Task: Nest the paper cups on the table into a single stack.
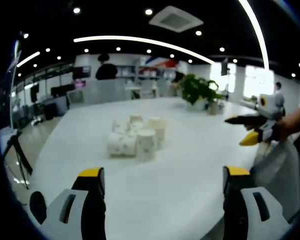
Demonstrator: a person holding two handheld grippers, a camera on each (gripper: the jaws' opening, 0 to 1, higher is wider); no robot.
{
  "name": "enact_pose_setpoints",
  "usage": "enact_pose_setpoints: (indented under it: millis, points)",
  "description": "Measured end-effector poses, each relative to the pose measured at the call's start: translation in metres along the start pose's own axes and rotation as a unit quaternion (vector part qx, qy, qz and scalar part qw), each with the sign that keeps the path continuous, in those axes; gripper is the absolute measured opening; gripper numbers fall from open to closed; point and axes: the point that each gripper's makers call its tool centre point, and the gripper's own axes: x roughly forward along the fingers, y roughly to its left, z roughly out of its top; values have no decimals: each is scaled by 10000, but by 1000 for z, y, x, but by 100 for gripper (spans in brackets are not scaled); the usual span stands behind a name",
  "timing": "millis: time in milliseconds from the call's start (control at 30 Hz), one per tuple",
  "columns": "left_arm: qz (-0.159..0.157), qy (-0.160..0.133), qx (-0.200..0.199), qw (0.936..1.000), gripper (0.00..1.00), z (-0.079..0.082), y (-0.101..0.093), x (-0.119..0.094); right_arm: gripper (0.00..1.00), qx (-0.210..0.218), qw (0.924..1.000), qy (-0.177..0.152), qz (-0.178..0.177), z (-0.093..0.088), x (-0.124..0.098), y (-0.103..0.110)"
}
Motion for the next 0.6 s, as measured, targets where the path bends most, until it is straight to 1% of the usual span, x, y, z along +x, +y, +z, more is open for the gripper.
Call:
enact_pose_setpoints:
  millis: [400,600]
  points:
    - [12,-23,35,10000,97,0,1,0,93,10,10000,23,24,-1,1,0]
    - [32,3,42,10000,97,0,2,0,94,11,10000,-60,-2,7,4,-5]
